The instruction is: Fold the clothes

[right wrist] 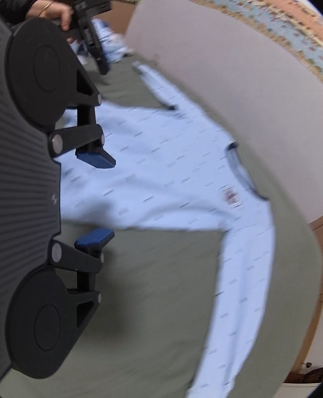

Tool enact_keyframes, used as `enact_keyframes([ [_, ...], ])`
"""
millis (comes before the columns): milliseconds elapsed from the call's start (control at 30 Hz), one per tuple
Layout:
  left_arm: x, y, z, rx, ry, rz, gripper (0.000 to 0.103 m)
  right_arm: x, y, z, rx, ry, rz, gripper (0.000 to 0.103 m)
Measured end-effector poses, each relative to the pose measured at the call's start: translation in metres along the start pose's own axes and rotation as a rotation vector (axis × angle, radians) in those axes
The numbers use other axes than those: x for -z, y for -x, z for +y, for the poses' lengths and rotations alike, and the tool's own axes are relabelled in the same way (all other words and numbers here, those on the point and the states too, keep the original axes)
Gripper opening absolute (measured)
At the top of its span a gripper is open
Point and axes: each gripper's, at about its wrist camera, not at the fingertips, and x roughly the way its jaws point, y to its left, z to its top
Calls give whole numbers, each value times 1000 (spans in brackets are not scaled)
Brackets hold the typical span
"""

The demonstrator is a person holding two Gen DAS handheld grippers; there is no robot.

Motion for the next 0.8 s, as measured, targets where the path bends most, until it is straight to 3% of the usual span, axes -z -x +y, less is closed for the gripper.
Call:
enact_keyframes([
  [300,38,-17,-40,-12,-60,41,65,19,-33,-3,-16,-35,79,57],
  [367,45,-20,-44,-14,-74,60,65,20,-38,-4,-1,-35,92,51],
  [467,51,-22,-53,-29,-123,86,64,24,-46,-10,-14,-59,119,44],
  [567,55,-22,-61,-27,-199,83,64,28,-42,-14,-21,-56,120,44],
  [700,54,-35,-73,-92,-320,83,64,29,-42,-16,-24,-66,124,44],
  [800,54,-41,-76,-111,-356,79,64,29,-47,-13,-15,-53,126,44],
])
